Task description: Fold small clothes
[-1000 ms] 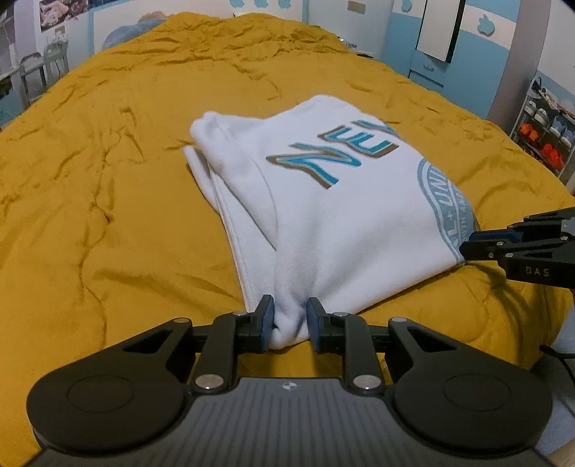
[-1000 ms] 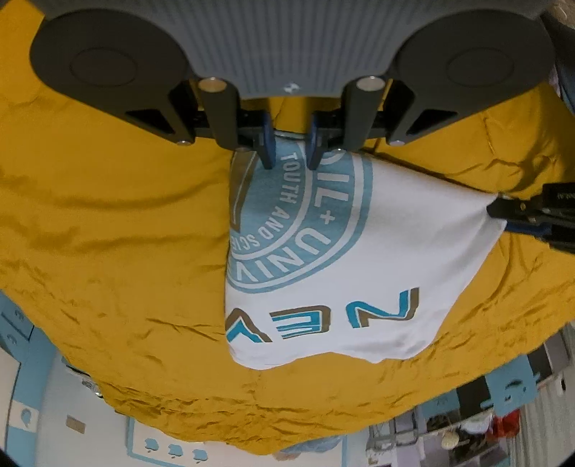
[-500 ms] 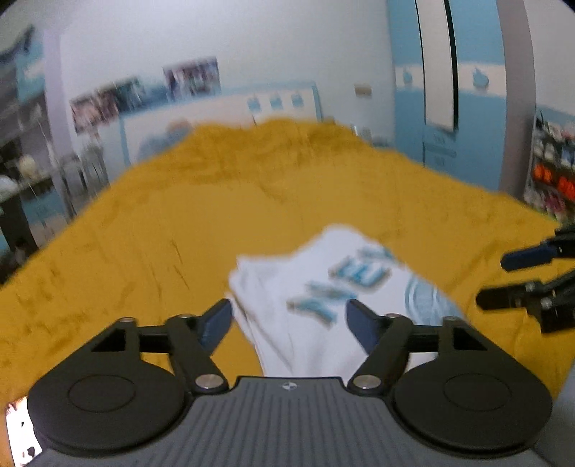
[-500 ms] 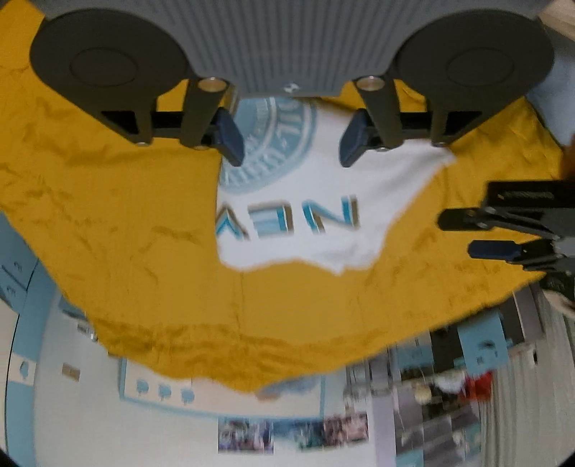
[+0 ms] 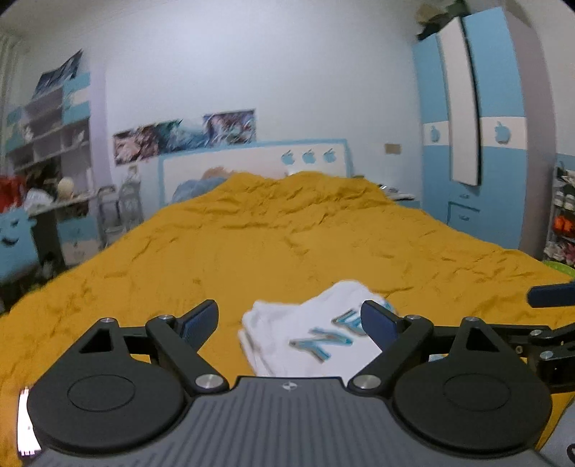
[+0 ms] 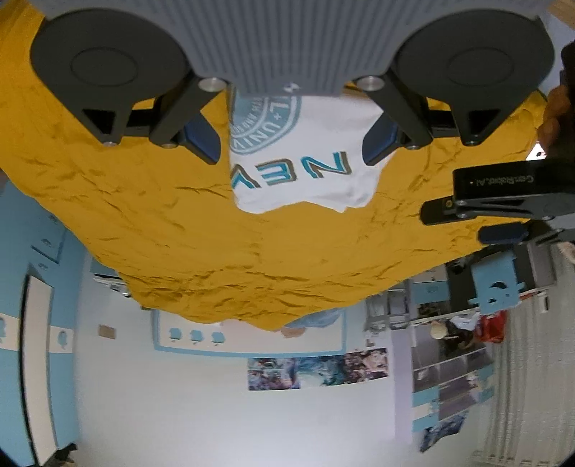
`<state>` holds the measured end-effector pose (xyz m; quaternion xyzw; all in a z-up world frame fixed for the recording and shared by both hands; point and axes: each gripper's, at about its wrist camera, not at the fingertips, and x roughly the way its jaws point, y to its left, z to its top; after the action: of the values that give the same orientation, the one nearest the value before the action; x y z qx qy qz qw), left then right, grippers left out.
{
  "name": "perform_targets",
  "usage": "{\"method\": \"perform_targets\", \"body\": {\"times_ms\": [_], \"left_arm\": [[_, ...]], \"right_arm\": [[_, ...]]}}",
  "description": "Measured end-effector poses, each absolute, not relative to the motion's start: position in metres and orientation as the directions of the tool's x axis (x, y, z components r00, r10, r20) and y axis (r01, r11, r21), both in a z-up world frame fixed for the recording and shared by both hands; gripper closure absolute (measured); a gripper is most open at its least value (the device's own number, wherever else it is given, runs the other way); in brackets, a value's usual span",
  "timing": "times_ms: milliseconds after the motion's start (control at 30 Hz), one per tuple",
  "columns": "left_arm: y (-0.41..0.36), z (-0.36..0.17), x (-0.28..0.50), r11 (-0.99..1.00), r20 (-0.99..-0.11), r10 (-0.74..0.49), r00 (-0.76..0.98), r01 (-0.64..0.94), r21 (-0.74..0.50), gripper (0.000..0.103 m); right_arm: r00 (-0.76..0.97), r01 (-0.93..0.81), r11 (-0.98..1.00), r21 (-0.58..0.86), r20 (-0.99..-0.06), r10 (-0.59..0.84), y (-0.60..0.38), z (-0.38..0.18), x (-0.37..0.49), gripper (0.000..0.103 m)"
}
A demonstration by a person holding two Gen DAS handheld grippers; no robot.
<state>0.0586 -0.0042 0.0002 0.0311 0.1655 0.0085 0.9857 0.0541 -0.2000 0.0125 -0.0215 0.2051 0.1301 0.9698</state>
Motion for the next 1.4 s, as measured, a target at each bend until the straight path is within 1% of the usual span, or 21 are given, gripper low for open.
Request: {"method": "perform_targets", "body": {"times_ms": [100, 200, 433, 533, 867, 1400], "left_arm": [[0.0, -0.009, 0.055, 0.997, -0.369, 0.071, 0.927, -0.058, 0.047, 0.0], [0.005, -0.018, 0.053, 0.998, -0.421, 0.065, 0.905, -0.054, 0.039, 0.0], [0.003, -0.043, 0.047, 0.997, -0.55, 0.074, 0.832, -0.042, 0.07, 0.0], [0.005, -0.05, 0.047, 0.997, -0.584, 0.08, 0.808, -0.053, 0.063, 0.0], [0.009, -0.058, 0.044, 0.996, -0.623, 0.085, 0.777, -0.061, 0.06, 0.0], [0.006, -0.057, 0.042, 0.997, -0.618, 0.08, 0.782, -0.049, 0.067, 0.0]], "right_arm": [[0.878, -0.227, 0.974, 0.022, -0.428, 0.214, -0.2, 0.006, 0.051, 0.021], [0.859, -0.213, 0.977, 0.034, -0.471, 0.203, -0.196, -0.004, 0.051, 0.021], [0.804, -0.219, 0.976, 0.009, -0.565, 0.186, -0.178, -0.033, 0.055, 0.021], [0.785, -0.225, 0.974, 0.011, -0.591, 0.188, -0.174, -0.043, 0.055, 0.021], [0.765, -0.224, 0.975, 0.02, -0.617, 0.188, -0.171, -0.055, 0.058, 0.021], [0.772, -0.211, 0.977, 0.021, -0.609, 0.18, -0.173, -0.054, 0.058, 0.021]]}}
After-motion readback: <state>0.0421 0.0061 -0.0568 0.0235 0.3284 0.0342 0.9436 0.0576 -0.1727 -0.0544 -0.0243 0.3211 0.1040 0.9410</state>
